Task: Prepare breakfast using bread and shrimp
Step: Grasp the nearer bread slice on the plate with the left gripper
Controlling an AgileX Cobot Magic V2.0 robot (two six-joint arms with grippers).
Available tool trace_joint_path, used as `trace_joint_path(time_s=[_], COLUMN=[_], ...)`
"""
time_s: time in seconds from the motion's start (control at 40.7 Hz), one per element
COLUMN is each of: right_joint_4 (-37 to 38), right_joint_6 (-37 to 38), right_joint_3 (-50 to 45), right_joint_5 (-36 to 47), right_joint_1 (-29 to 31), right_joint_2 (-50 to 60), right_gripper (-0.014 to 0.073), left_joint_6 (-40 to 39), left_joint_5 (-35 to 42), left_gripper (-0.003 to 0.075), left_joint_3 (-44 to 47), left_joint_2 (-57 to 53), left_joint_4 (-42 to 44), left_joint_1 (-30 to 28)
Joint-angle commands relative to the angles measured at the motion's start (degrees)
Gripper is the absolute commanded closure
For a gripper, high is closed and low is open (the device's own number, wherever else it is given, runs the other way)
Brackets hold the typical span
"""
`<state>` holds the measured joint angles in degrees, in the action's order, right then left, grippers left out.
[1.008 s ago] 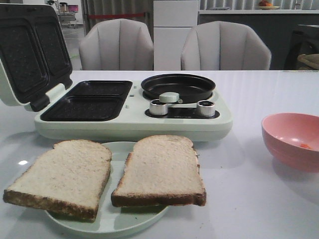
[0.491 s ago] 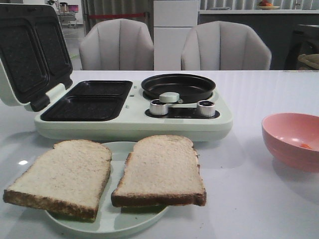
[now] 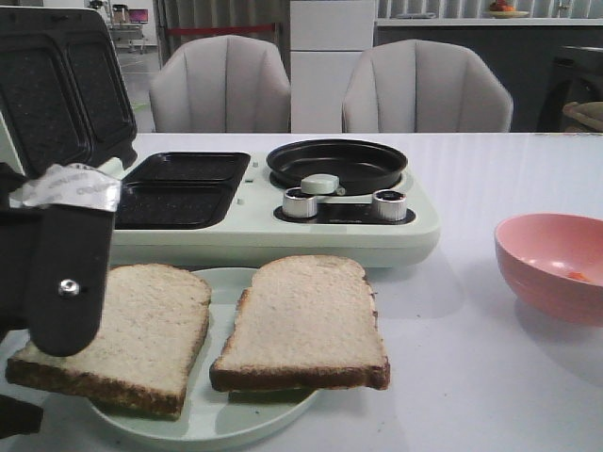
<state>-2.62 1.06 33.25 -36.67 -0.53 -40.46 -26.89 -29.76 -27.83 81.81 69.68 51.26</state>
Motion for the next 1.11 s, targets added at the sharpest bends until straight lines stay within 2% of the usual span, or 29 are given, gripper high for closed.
trace_joint_path(time_s=[0.0, 0.098, 0.172, 0.418, 0.565, 0.885, 1.081], right_joint_4=[0.03, 0.03, 0.03, 0.03, 0.03, 0.03, 0.03], right_joint_6=[-0.08, -0.08, -0.08, -0.08, -0.08, -0.08, -0.08], right_joint_3=[1.52, 1.52, 1.52, 1.52, 1.52, 1.52, 1.52], right_joint_5=[3.99, 3.99, 3.99, 3.99, 3.99, 3.99, 3.99], right_joint_1=[0.07, 0.07, 0.07, 0.07, 0.07, 0.07, 0.07], right_joint_2=[-0.24, -0.24, -0.24, -0.24, -0.24, -0.24, -0.24], right_gripper=[0.0097, 0.0097, 0.0097, 0.0097, 0.0097, 0.0097, 0.0097], left_joint_6=[-7.05, -8.34, -8.34, -8.34, -8.34, -8.34, -8.45], left_joint_5=[-2.89, -2.64, -2.52, -2.39, -2.75, -8.67, -13.79], left_gripper=[0.0192, 0.0206, 0.0257, 0.051, 0.0627, 0.0619, 0.0619], left_joint_3=[-2.09, -2.7, -2.79, -2.79, -2.79, -2.92, -3.61], left_joint_2=[1.57, 3.11, 3.34, 3.34, 3.34, -3.05, -10.65], left_joint_4=[6.97, 8.22, 8.46, 8.58, 7.65, 7.49, 12.25], left_joint_1=[0.49, 0.49, 0.49, 0.49, 0.49, 4.6, 5.52])
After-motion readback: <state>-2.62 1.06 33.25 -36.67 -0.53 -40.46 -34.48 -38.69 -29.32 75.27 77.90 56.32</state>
